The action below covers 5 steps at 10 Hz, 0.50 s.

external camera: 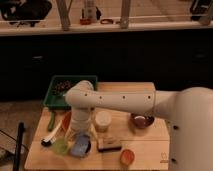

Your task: Place sponge in metal cup

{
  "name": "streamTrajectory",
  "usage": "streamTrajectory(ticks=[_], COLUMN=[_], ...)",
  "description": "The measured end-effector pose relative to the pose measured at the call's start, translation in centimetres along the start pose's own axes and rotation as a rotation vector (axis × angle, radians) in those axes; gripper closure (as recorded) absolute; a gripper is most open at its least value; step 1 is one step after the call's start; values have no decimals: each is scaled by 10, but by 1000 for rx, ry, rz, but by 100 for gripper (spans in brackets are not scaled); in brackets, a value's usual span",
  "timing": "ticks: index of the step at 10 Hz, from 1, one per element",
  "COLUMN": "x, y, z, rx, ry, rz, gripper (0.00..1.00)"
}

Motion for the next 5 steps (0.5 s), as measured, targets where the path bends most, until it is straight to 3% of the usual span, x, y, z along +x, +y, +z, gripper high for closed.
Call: streamTrajectory(ticks=[5], x=[3], y=[2], z=[-6], rx=[12], ry=[6], rz=[-9], gripper=[20])
